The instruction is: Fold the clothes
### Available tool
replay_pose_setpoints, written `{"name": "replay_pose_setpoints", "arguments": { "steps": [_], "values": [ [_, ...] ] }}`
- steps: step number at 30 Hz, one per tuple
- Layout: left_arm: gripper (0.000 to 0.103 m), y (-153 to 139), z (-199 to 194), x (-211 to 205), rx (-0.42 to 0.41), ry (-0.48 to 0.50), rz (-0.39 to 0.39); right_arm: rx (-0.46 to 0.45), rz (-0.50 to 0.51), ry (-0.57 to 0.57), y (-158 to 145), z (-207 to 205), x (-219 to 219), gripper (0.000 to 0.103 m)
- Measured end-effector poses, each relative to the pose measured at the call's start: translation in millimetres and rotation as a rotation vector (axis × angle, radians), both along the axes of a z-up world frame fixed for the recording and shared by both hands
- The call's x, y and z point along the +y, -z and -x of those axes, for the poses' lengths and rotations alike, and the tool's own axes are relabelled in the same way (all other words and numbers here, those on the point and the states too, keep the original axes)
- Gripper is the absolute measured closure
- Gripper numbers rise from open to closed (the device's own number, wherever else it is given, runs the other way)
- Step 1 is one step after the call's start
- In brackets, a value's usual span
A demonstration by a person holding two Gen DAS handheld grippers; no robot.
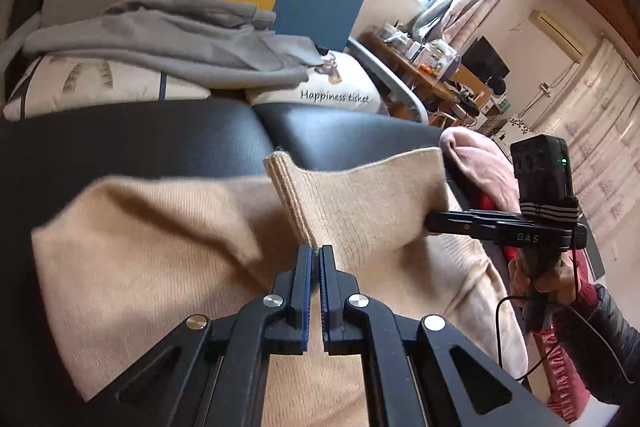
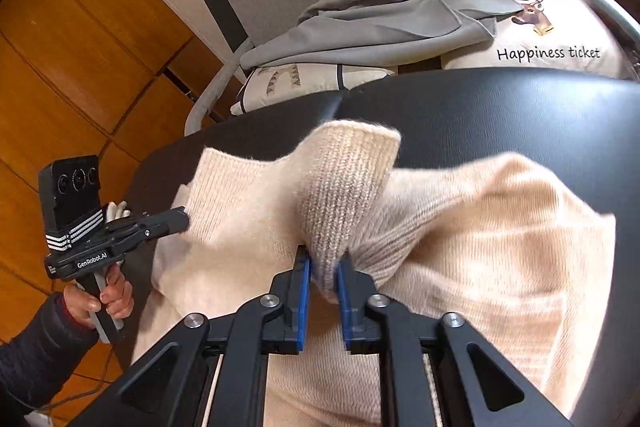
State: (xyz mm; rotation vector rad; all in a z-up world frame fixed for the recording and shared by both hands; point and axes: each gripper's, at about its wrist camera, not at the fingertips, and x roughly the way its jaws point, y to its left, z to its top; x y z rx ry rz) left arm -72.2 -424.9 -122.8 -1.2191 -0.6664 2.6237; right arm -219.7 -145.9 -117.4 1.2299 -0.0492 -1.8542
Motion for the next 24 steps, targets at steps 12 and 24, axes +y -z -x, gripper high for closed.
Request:
{"name": "replay_pose_setpoints", "arguments": {
  "steps": [12, 24],
  "values": [
    [0.092, 1, -21, -29, 0.035, -0.081, -0.196, -0.076, 0.141, 0.131, -3, -16, 42, 0.034],
    [0.09, 15, 24, -27, -0.05, -0.005, -0.274, -0.122, 0.142, 0.151, -14, 33, 11, 0.061]
  ]
}}
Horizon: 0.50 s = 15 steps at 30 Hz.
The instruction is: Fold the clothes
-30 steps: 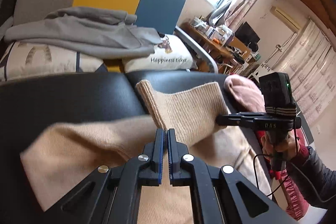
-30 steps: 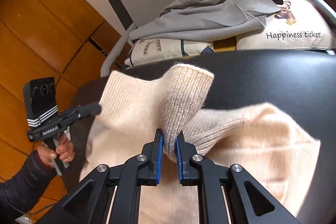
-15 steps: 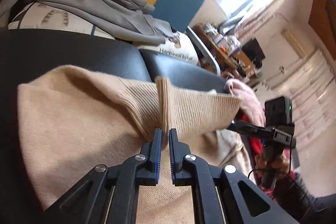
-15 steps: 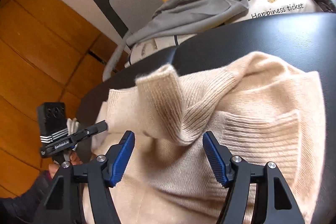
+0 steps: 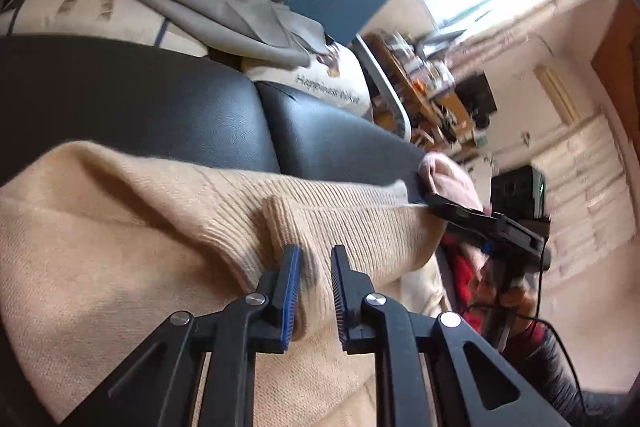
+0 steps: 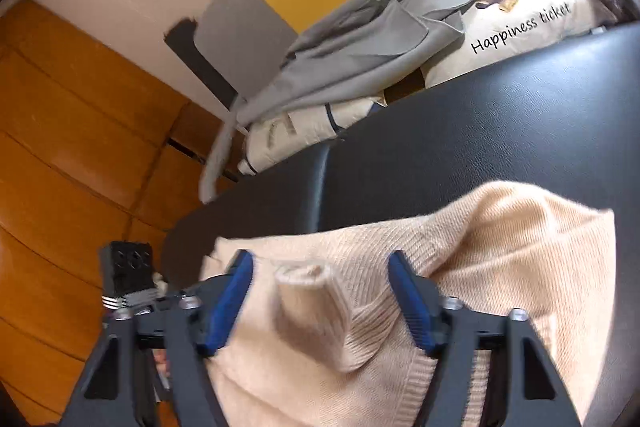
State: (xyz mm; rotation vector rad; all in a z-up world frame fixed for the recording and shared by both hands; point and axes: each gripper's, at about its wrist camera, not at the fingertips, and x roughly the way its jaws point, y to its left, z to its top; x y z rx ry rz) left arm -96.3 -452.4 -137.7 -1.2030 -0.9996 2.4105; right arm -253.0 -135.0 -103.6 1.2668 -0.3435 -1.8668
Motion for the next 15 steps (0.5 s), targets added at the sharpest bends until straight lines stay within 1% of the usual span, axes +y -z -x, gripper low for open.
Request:
{"name": "replay_pose_setpoints", "arguments": {
  "steps": [1, 2, 3, 4, 6, 9, 13, 15],
  "values": [
    [0.09, -1, -1, 4, 0.012, 0.017, 0.011, 0.016, -0.027, -0.017, -1, -4, -3, 0.08],
    [0.092, -3, -2, 8, 0.024, 0.034, 0.022, 0.038, -0.044, -0.031, -2, -8, -4, 0.083],
    [0.098, -5, -5, 12, 0.039, 0.039, 0.035, 0.059, -0.053, -0.038, -4, -14, -3, 0.083],
    [0.101, -7, -9, 15, 0.054, 0.044, 0.047, 0.081, -0.061, -0.046, -6, -20, -2, 0.083],
    [0.102, -11, -16, 20, 0.071, 0.055, 0.066, 0.119, -0.075, -0.059, -10, -31, 0, 0.083],
    [0.102, -16, -27, 28, 0.093, 0.076, 0.098, 0.14, -0.072, -0.058, -12, -44, 8, 0.083],
    [0.102, -17, -43, 39, 0.091, 0.114, 0.134, 0.134, -0.056, -0.064, -10, -59, 19, 0.083],
    [0.102, -14, -53, 42, 0.081, 0.121, 0.136, 0.126, -0.059, -0.064, -6, -68, 24, 0.083]
  ]
}}
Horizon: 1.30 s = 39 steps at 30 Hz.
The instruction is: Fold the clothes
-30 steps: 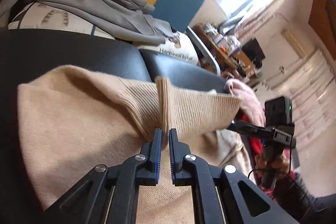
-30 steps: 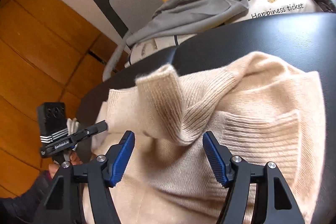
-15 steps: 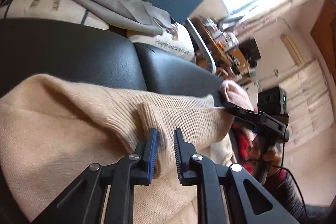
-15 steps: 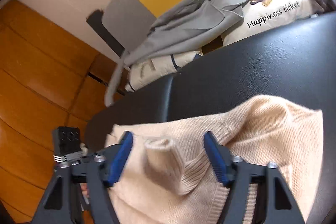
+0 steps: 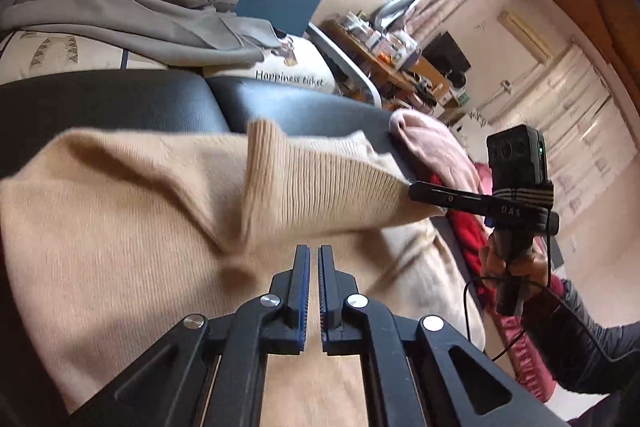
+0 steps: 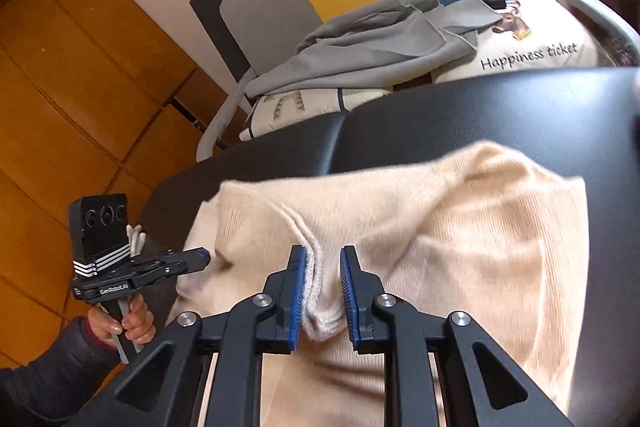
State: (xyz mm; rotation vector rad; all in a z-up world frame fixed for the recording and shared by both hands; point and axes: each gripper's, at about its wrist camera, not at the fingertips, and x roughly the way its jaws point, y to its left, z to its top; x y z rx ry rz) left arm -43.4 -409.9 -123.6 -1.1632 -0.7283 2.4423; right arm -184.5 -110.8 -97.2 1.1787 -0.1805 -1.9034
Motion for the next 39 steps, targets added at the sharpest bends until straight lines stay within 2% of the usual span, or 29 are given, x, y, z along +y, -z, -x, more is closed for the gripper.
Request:
{"name": "replay_pose_setpoints", "arguments": {
  "steps": [3, 5, 7, 8, 10, 12, 17, 20, 22, 25, 29, 31, 34, 37, 39],
  "values": [
    [0.101, 4, -12, -6, -0.004, -0.021, -0.035, -0.015, -0.011, 0.003, 9, -14, 8, 0.083],
    [0.098, 5, -17, -22, -0.003, -0.088, -0.084, -0.02, -0.022, -0.001, 16, -23, 13, 0.083],
    [0.092, 4, -15, -46, -0.001, -0.181, -0.182, -0.015, -0.046, -0.004, 22, -31, 15, 0.083],
    [0.086, 3, -11, -55, -0.002, -0.216, -0.22, -0.019, -0.053, -0.004, 26, -33, 16, 0.083],
    [0.086, 1, -3, -72, -0.005, -0.285, -0.292, -0.03, -0.056, -0.002, 31, -35, 18, 0.083],
    [0.086, -2, 15, -77, -0.023, -0.31, -0.292, -0.034, -0.058, -0.001, 34, -36, 18, 0.083],
    [0.086, 9, 59, -51, -0.136, -0.18, -0.226, -0.034, -0.06, -0.005, 35, -39, 16, 0.083],
    [0.086, 15, 53, -23, -0.148, -0.051, -0.175, -0.039, -0.051, -0.004, 32, -40, 22, 0.081],
    [0.086, 19, 39, -12, -0.15, -0.006, -0.153, -0.04, -0.036, 0.005, 27, -41, 30, 0.08],
    [0.086, 29, 15, -14, -0.165, -0.026, -0.17, -0.048, 0.017, 0.034, 19, -39, 42, 0.075],
    [0.086, 38, -13, -34, -0.144, -0.133, -0.251, -0.069, 0.064, 0.088, 15, -24, 46, 0.067],
    [0.085, 45, -25, -48, -0.145, -0.203, -0.325, -0.12, 0.085, 0.105, 23, -13, 43, 0.067],
    [0.083, 50, -33, -60, -0.159, -0.271, -0.379, -0.219, 0.131, 0.145, 40, 4, 39, 0.067],
    [0.076, 53, -25, -57, -0.192, -0.275, -0.387, -0.309, 0.201, 0.188, 54, 17, 39, 0.067],
    [0.073, 54, -19, -53, -0.216, -0.268, -0.383, -0.337, 0.218, 0.188, 58, 19, 35, 0.067]
  ]
}}
